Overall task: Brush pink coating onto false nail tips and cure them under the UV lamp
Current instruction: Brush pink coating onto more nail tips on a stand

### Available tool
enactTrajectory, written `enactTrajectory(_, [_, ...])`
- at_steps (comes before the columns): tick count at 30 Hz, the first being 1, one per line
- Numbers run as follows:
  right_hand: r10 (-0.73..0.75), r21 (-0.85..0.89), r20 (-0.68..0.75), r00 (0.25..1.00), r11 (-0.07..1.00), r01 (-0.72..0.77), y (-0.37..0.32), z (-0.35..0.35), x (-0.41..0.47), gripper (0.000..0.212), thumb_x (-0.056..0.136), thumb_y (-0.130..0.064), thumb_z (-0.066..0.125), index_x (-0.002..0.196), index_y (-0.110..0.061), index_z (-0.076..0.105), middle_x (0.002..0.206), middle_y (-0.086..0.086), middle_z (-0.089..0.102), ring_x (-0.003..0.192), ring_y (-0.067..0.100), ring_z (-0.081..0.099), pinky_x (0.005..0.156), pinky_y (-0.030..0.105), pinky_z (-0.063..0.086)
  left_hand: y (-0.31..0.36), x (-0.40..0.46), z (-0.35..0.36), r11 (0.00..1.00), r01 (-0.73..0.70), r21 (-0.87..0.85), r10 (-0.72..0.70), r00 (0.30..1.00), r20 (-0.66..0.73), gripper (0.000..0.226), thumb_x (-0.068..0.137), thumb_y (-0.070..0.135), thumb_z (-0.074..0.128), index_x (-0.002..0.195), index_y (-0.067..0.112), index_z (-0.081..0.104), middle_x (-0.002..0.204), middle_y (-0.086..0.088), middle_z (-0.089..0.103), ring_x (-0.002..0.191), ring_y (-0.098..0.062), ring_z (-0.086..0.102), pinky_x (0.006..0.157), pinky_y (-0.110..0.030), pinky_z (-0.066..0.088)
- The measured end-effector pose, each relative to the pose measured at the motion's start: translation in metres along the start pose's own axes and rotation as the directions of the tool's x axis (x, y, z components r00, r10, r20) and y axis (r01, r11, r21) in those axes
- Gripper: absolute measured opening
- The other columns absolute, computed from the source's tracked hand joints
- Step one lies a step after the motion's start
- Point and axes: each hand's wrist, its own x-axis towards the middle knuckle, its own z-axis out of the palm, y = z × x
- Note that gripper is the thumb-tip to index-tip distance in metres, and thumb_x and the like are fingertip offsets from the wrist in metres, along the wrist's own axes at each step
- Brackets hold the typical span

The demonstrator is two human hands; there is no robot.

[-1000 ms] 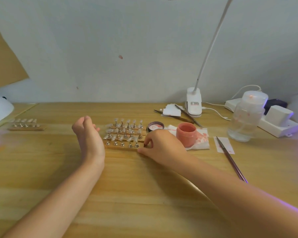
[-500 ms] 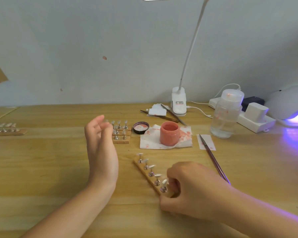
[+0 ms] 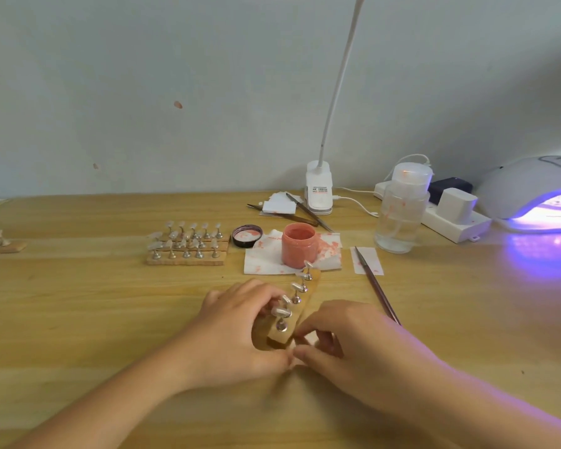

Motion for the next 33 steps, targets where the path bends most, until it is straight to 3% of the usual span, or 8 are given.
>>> enactTrajectory(4, [0.110, -0.045, -0.143, 0.984, 0.992, -0.117, 0.020, -0.026, 0.002, 0.013, 0.084, -0.042, 0.048, 0.084, -0.037, 0.061, 0.068, -0.019, 0.057, 0.066, -0.003, 0.050, 0.058, 0.019, 0.042, 0.004, 0.004, 0.011, 0.999, 0.045, -0.021, -0.048, 0.981, -0.186, 0.077, 0.040, 0.087, 0.051, 0.107, 0.049, 0.039, 0.102, 0.035, 0.044, 0.101, 0.016, 0.038, 0.094, -0.015, 0.023])
enactTrajectory(10, [0.343, -0.340, -0.235, 0.909, 0.848, -0.408, 0.058, -0.036, 0.010, 0.028, 0.091, -0.055, 0.036, 0.100, -0.028, 0.033, 0.071, -0.015, 0.045, 0.075, 0.014, 0.051, 0.058, 0.029, 0.040, -0.006, 0.011, 0.003, 0.936, 0.024, -0.350, -0.080, 0.986, -0.144, 0.041, 0.067, 0.026, 0.079, 0.096, 0.041, 0.054, 0.086, 0.015, 0.061, 0.081, 0.009, 0.053, 0.072, -0.002, 0.037])
enactTrajectory(19, [0.277, 0.233, -0.025, 0.961, 0.936, -0.263, 0.071, -0.061, 0.011, 0.025, 0.094, -0.015, 0.045, 0.096, -0.033, 0.063, 0.051, -0.011, 0.051, 0.046, 0.002, 0.044, 0.054, 0.017, 0.037, -0.014, 0.036, -0.003, 0.938, -0.036, -0.344, -0.005, 0.993, -0.119, 0.046, 0.073, 0.016, 0.075, 0.100, 0.044, 0.051, 0.095, 0.014, 0.062, 0.092, 0.014, 0.052, 0.078, 0.002, 0.034])
enactTrajectory(21, [0.283, 0.658, -0.040, 0.958, 0.729, -0.188, 0.068, -0.078, 0.013, 0.036, 0.092, -0.005, 0.044, 0.085, -0.024, 0.074, 0.053, -0.005, 0.050, 0.043, 0.004, 0.042, 0.050, 0.016, 0.041, -0.014, 0.043, -0.005, 0.940, -0.044, -0.339, 0.002, 0.993, -0.121, 0.045, 0.072, 0.015, 0.076, 0.099, 0.040, 0.052, 0.095, 0.013, 0.061, 0.090, 0.011, 0.053, 0.078, 0.000, 0.037])
enactTrajectory(23, [0.223, 0.956, -0.023, 0.975, 0.291, -0.044, 0.061, -0.090, 0.018, 0.029, 0.082, -0.009, 0.049, 0.084, -0.018, 0.077, 0.060, -0.003, 0.056, 0.048, 0.004, 0.050, 0.048, 0.016, 0.046, -0.014, 0.048, -0.004, 0.930, -0.045, -0.366, -0.005, 0.991, -0.136, 0.042, 0.071, 0.012, 0.076, 0.098, 0.036, 0.055, 0.093, 0.014, 0.060, 0.088, 0.008, 0.055, 0.077, -0.002, 0.038])
enactTrajectory(26, [0.176, 0.996, -0.078, 0.981, -0.018, 0.082, 0.051, -0.091, 0.037, 0.020, 0.073, -0.014, 0.056, 0.086, -0.017, 0.071, 0.068, -0.005, 0.066, 0.055, 0.002, 0.060, 0.049, 0.014, 0.049, -0.016, 0.050, 0.000, 0.914, -0.041, -0.403, -0.036, 0.983, -0.182, 0.037, 0.071, 0.014, 0.077, 0.097, 0.031, 0.058, 0.096, 0.014, 0.062, 0.087, 0.010, 0.055, 0.074, -0.001, 0.038])
enactTrajectory(28, [0.228, 0.981, -0.155, 0.961, 0.147, 0.124, 0.044, -0.087, 0.053, 0.005, 0.071, -0.026, 0.064, 0.070, -0.021, 0.061, 0.055, -0.008, 0.058, 0.045, 0.001, 0.050, 0.043, 0.014, 0.044, -0.018, 0.050, 0.001, 0.907, -0.040, -0.420, -0.056, 0.975, -0.215, 0.034, 0.069, 0.017, 0.078, 0.096, 0.029, 0.061, 0.094, 0.012, 0.063, 0.084, 0.010, 0.055, 0.070, 0.000, 0.039])
enactTrajectory(33, [0.396, 0.843, -0.326, 0.859, 0.533, 0.074, 0.041, -0.077, 0.091, 0.047, 0.095, -0.047, 0.039, 0.062, -0.015, 0.050, 0.036, -0.010, 0.028, 0.032, 0.005, 0.022, 0.035, 0.014, 0.018, -0.021, 0.051, 0.004, 0.910, -0.045, -0.413, -0.078, 0.958, -0.277, 0.023, 0.065, 0.018, 0.081, 0.073, 0.030, 0.062, 0.073, 0.012, 0.062, 0.069, 0.005, 0.056, 0.068, -0.006, 0.041])
